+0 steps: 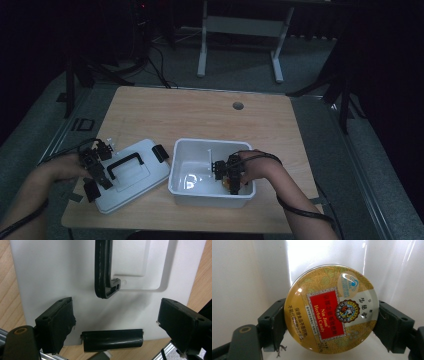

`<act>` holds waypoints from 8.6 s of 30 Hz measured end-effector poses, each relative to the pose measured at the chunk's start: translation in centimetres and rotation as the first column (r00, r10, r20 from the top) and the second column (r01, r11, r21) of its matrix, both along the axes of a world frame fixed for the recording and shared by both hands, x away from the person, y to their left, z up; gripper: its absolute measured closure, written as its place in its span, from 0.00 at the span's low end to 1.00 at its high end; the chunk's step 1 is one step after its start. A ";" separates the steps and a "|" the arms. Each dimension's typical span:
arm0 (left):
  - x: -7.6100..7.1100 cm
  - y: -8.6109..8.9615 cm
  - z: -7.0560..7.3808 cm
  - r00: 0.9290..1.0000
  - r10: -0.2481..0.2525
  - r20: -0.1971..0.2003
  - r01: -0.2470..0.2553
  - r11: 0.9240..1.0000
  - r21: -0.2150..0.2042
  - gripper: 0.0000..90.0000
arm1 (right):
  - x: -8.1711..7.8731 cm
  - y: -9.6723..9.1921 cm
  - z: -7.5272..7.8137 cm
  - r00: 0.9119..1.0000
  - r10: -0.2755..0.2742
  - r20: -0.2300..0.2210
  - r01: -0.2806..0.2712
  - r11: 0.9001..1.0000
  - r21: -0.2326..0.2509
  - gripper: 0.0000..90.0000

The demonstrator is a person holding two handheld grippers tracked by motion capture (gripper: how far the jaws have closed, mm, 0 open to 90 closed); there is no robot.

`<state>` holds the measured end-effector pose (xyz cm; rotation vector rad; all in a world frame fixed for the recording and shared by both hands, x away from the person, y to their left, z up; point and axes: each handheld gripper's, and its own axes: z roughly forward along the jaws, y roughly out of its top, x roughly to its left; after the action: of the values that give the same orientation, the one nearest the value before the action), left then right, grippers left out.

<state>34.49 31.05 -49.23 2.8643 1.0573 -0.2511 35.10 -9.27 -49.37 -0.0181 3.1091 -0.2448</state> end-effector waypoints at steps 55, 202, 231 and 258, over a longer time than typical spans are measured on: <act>-0.7 0.0 0.3 0.999 -0.031 0.038 0.030 0.999 0.028 0.17 | -1.4 -16.6 8.2 0.967 -0.250 0.052 0.223 0.927 0.302 0.13; -0.3 -23.4 16.4 0.772 -0.586 0.247 0.614 0.788 -0.048 0.93 | -2.7 -20.0 1.5 0.931 -0.363 -0.042 0.360 0.891 0.277 0.16; 1.6 -27.5 13.0 0.765 -0.613 0.196 0.623 0.782 0.014 0.93 | -2.6 -19.9 1.1 0.935 -0.351 -0.045 0.349 0.892 0.286 0.16; 2.0 -26.9 12.6 0.819 -0.502 0.279 0.525 0.851 -0.009 0.20 | -2.6 -19.5 1.0 0.936 -0.347 -0.050 0.345 0.888 0.305 0.16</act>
<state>36.44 4.19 -36.61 2.9305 0.2008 0.0660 32.52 -28.73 -48.37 0.5463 3.0821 0.2437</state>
